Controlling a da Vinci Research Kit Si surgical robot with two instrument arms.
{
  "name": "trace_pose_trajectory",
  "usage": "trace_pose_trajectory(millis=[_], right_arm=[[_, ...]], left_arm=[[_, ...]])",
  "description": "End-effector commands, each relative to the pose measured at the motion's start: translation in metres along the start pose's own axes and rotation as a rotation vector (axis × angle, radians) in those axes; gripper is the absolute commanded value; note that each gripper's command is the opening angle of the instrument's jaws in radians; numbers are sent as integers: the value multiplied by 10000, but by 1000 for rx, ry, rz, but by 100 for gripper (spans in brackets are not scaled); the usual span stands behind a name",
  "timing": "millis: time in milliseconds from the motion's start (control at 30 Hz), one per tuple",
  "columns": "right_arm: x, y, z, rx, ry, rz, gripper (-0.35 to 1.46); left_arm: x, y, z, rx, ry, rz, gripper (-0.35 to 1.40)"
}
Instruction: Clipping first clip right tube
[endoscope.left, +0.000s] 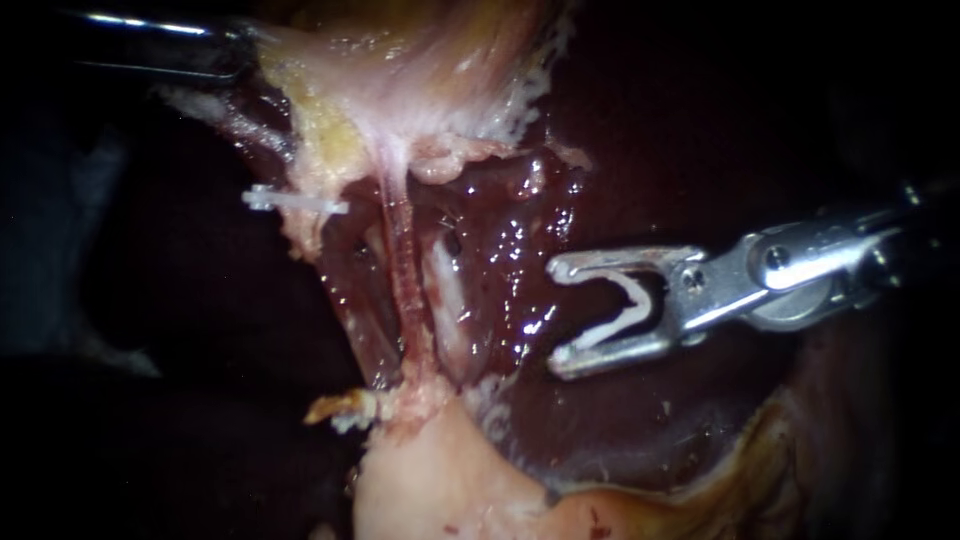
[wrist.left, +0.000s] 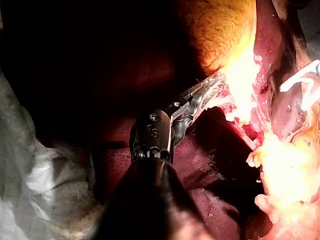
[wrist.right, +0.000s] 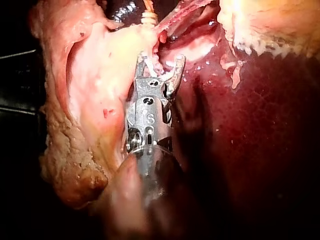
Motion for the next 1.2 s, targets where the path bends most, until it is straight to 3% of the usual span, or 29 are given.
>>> trace_pose_trajectory(millis=[33,267,633,1000,1200], right_arm=[[-1,0,7,-1,5,25,50],[-4,9,54,3,88,140,50],[-4,17,113,54,178,236,50],[-5,14,140,128,237,299,50],[2,0,139,173,271,320,49]], left_arm=[[0,0,1,2,0,1,-35],[-2,0,3,-2,-1,1,-35],[-4,1,6,-2,-1,2,-35],[-4,1,7,-2,-1,2,-35],[-4,0,7,-2,-1,2,-35]])
